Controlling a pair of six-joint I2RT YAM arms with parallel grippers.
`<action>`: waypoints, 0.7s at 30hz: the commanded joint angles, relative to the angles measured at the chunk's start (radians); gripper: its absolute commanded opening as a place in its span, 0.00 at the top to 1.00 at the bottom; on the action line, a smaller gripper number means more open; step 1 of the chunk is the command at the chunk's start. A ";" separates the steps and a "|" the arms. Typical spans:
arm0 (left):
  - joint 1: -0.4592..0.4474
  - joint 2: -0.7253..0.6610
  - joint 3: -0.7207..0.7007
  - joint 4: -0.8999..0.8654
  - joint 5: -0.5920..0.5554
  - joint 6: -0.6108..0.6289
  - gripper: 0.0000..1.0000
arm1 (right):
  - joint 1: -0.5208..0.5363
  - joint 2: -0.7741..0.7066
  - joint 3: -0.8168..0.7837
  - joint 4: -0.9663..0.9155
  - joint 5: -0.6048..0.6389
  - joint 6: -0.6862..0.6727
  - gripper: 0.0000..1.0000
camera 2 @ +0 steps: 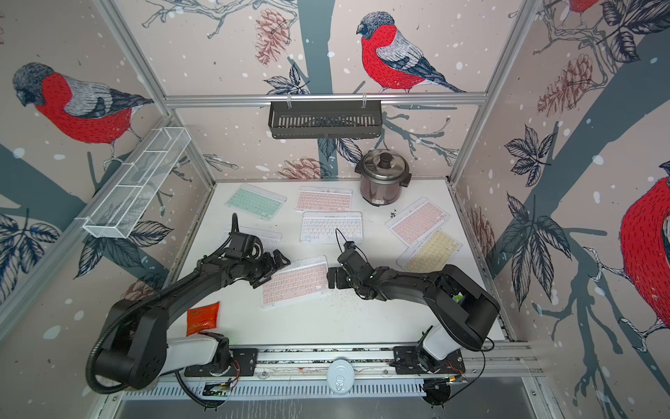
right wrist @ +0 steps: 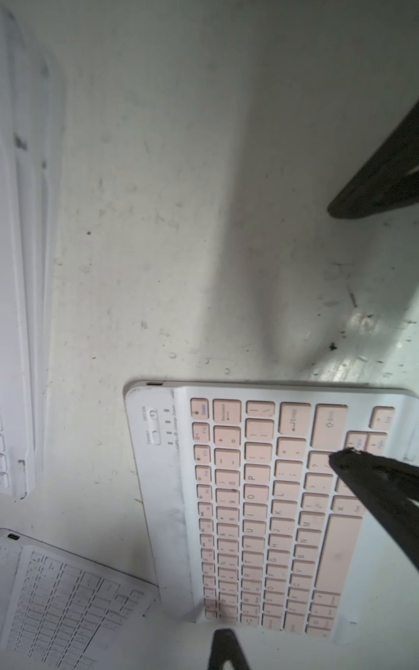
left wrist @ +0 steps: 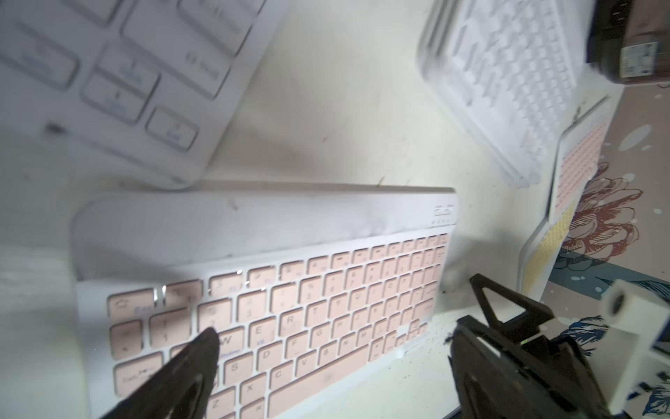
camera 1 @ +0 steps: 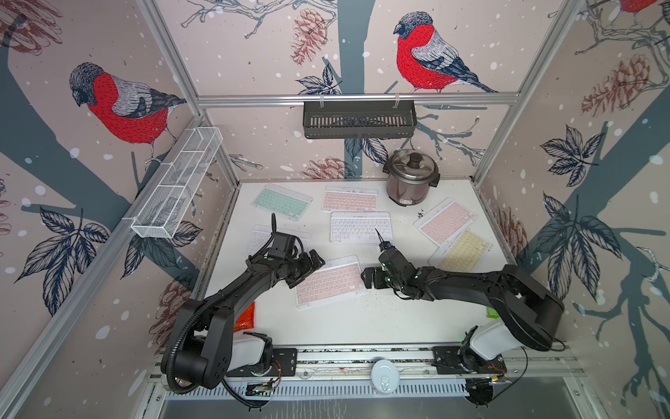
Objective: Stack the numeric keypads
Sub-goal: Move the numeric keypad to the center of the board.
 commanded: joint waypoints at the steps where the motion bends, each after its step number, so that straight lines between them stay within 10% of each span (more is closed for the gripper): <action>1: 0.004 -0.039 0.068 -0.172 -0.141 0.130 0.02 | -0.002 -0.010 0.021 -0.086 -0.050 0.014 0.00; 4: 0.009 -0.050 0.053 -0.223 -0.266 0.122 0.01 | -0.003 0.022 0.051 -0.073 -0.064 -0.013 0.00; 21: -0.012 0.156 -0.061 0.012 -0.111 -0.004 0.02 | -0.095 0.083 0.020 0.119 -0.297 -0.007 0.00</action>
